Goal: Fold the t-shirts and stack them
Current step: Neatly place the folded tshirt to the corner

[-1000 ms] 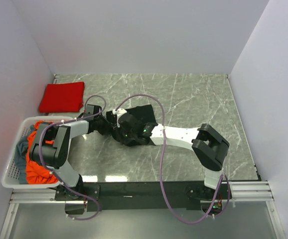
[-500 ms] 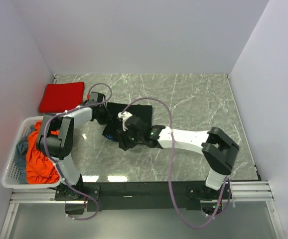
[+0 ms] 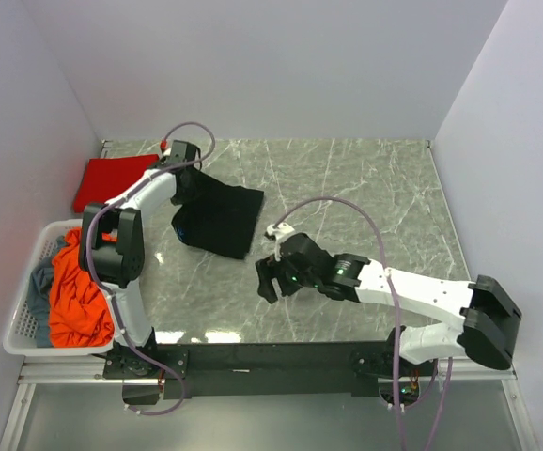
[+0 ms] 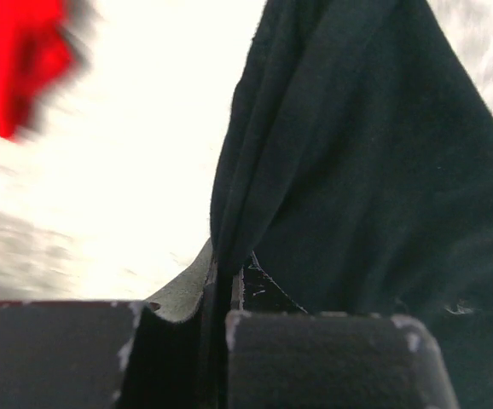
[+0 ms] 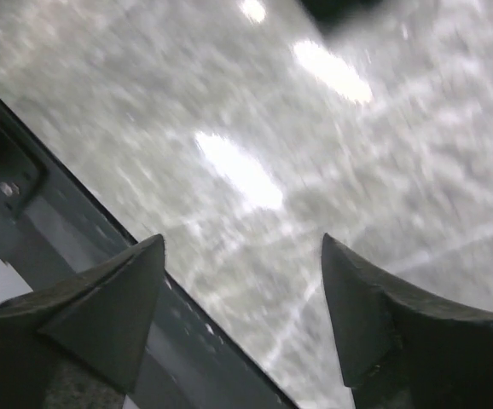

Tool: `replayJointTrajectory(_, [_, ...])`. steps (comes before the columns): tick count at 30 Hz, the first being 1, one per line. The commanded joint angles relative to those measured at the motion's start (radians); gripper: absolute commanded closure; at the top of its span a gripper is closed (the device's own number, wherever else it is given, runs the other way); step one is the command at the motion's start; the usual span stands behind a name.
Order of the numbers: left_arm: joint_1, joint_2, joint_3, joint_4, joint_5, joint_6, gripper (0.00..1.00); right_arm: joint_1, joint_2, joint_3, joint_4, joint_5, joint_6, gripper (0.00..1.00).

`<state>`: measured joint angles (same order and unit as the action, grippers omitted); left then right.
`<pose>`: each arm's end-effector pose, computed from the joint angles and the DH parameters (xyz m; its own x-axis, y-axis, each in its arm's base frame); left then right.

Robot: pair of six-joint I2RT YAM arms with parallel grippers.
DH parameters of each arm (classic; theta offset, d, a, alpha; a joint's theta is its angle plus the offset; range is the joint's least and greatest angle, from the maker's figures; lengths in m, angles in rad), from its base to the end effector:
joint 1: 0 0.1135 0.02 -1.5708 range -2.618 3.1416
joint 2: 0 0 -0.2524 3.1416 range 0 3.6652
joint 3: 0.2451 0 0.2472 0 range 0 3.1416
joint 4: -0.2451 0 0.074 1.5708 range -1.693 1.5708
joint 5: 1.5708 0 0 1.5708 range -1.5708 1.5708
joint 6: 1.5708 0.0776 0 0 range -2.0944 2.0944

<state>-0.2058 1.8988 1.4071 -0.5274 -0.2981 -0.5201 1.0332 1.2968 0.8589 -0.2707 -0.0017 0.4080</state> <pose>0.4145 -0.0633 0.1659 -0.7456 -0.3296 -0.5791 -0.3755 0.9258 -0.0434 0.1583 0.2658 0.2105 -0.6470 -0.3103 -0.6965 -0.6568 0.6908 0.3023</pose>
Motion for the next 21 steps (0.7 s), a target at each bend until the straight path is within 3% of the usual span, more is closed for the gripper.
replayJointTrajectory(1, [0.035, 0.014, 0.125, -0.057, -0.127, 0.081, 0.99, -0.01, -0.088, -0.053, -0.11, 0.042, 0.044, 0.16])
replayJointTrajectory(7, [0.089, 0.078, 0.3, -0.094, -0.16, 0.141, 0.99, -0.028, -0.232, -0.168, -0.134, 0.046, 0.124, 0.05])
replayJointTrajectory(16, [0.135, 0.157, 0.454, -0.071, -0.288, 0.239, 0.99, -0.082, -0.257, -0.187, -0.157, 0.06, 0.075, 0.04])
replayJointTrajectory(21, [0.157, 0.189, 0.498, -0.031, -0.289, 0.273, 0.99, -0.096, -0.225, -0.176, -0.15, 0.057, 0.049, 0.04])
